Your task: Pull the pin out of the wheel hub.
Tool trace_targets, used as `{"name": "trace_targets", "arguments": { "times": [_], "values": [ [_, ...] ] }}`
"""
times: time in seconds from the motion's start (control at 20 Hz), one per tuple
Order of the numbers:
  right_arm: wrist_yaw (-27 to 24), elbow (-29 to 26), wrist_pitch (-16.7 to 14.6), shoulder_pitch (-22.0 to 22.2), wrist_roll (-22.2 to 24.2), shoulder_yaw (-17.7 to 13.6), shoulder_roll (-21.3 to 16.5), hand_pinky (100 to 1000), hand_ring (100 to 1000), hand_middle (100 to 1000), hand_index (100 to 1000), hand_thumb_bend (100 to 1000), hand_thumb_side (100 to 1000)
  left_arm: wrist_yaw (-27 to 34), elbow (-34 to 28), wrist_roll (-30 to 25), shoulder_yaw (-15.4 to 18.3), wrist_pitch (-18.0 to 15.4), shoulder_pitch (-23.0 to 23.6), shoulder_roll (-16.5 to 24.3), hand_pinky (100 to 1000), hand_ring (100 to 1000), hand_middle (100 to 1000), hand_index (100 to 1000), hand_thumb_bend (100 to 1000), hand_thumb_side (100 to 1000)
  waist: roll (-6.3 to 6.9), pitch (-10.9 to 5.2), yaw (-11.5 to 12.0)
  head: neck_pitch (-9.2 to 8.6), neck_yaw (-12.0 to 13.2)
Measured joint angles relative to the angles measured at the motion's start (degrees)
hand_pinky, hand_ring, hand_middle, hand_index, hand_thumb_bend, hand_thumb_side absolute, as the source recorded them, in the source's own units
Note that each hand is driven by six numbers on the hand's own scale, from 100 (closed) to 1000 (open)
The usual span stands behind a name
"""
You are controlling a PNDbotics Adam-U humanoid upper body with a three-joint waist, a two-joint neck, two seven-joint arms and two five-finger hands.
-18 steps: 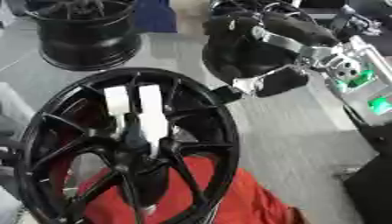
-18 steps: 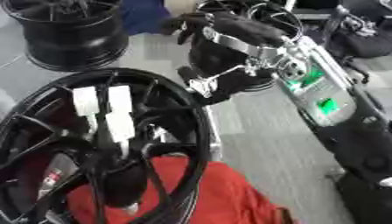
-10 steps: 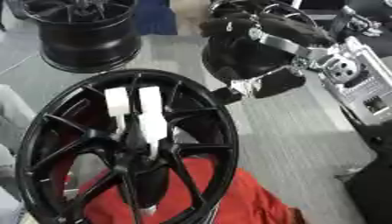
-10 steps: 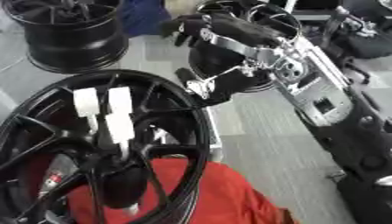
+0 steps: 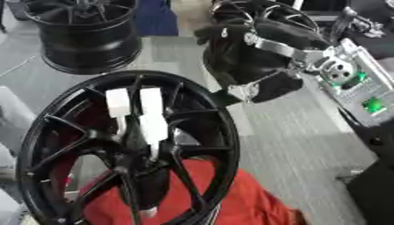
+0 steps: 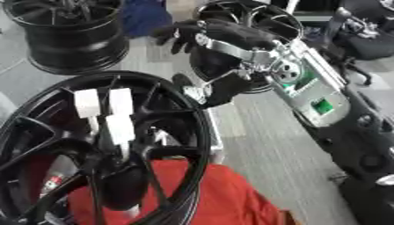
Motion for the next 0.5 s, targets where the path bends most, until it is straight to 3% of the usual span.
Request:
{"name": "trace_targets", "arguments": {
  "times": [0.1, 0.15, 0.3, 0.5],
  "values": [
    [-2.54, 0.00, 1.87, -1.98, 2.06, 1.94, -1.19, 741, 787, 849, 976, 100, 430, 0.00, 0.01, -0.36, -0.20, 0.01, -0.01, 0.00, 555, 530, 576, 770, 100, 752, 0.10, 0.02, 0.29, 0.00, -0.29],
    [-3.50, -0.01, 3.08, -3.07, 3.32, 2.95, -1.57, 741, 787, 849, 976, 100, 430, 0.00, 0.02, -0.57, -0.36, 0.05, -0.03, 0.00, 555, 530, 576, 770, 100, 752, 0.14, 0.03, 0.48, 0.00, -0.47],
    [-5.93, -0.02, 7.06, -5.75, 7.14, 5.74, -1.84, 743, 795, 847, 971, 100, 579, -0.01, 0.06, -1.16, -0.69, 0.05, -0.11, 0.00, 555, 530, 576, 770, 100, 754, 0.14, 0.07, 0.96, 0.00, -0.84],
    [-7.08, -0.09, 11.93, -8.28, 11.33, 8.60, -1.38, 752, 808, 855, 972, 100, 650, -0.12, 0.08, -1.70, -0.78, 0.10, -0.28, 0.00, 554, 530, 575, 771, 100, 757, 0.01, 0.21, 1.34, 0.00, -1.31]
  ]
}}
